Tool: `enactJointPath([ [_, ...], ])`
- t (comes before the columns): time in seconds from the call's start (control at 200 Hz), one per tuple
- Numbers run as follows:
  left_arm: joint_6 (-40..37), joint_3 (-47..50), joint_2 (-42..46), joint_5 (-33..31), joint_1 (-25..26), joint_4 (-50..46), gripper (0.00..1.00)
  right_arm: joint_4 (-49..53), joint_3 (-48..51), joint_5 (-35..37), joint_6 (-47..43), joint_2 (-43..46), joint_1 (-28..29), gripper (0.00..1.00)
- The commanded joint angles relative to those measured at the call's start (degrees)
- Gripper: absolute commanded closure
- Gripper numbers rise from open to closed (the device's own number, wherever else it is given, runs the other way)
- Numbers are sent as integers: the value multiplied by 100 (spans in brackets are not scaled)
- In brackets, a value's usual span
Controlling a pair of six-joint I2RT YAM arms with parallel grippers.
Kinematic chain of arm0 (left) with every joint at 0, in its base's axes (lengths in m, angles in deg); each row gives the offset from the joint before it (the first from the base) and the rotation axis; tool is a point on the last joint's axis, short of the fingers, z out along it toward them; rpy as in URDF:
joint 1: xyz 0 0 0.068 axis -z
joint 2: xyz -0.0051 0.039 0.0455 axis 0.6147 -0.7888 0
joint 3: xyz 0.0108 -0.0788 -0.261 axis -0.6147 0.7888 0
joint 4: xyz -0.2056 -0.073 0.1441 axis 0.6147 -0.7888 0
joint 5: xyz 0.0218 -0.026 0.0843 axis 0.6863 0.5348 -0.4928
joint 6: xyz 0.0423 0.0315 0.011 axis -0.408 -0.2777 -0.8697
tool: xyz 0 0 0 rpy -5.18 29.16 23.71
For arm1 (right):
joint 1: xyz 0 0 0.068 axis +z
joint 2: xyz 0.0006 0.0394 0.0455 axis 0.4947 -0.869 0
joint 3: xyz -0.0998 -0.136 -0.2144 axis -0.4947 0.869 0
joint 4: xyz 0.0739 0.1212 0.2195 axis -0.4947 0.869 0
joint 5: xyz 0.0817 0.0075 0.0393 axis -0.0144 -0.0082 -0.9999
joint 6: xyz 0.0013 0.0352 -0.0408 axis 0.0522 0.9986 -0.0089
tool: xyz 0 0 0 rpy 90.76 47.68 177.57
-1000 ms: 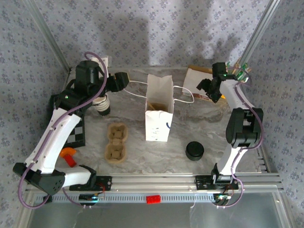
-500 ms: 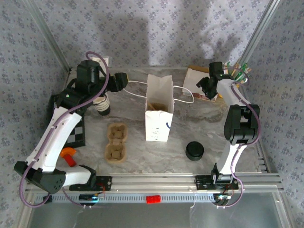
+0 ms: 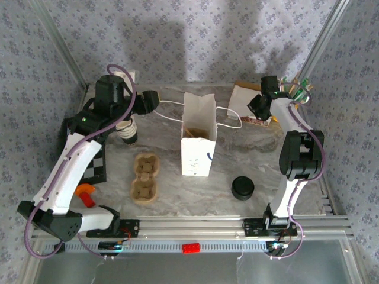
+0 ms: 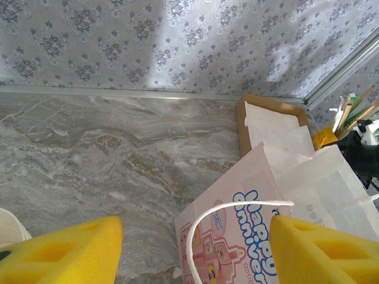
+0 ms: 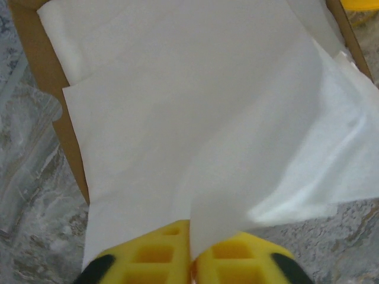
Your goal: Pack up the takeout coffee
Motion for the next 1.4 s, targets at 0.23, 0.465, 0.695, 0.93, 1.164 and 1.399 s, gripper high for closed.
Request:
enactJointPath([
  [0.23, -256, -318, 63, -132, -28, -98, 33, -288, -250, -67, -286, 1011, 25, 100],
  [0.465, -583, -457, 177, -105, -19, -151, 30, -585, -318, -103, -728, 2001, 120, 100],
  [0.695, -818, -640, 327, 116, 413, -281, 27, -424, -287, 216, -1317, 3081, 436, 100],
  [0.93, -1787, -800, 204, -310, 2149, 246, 24, -133, -137, -33, -1542, 4131, 583, 100],
  [1.164, -2645, -1007, -620, -161, 3392, 1115, 18, 529, -360, -621, -1597, 4773, 623, 100],
  [1.399, -2701, -1651, -1683, 662, 3641, 1636, 17, 738, -420, -1221, -1418, 5036, 667, 100],
])
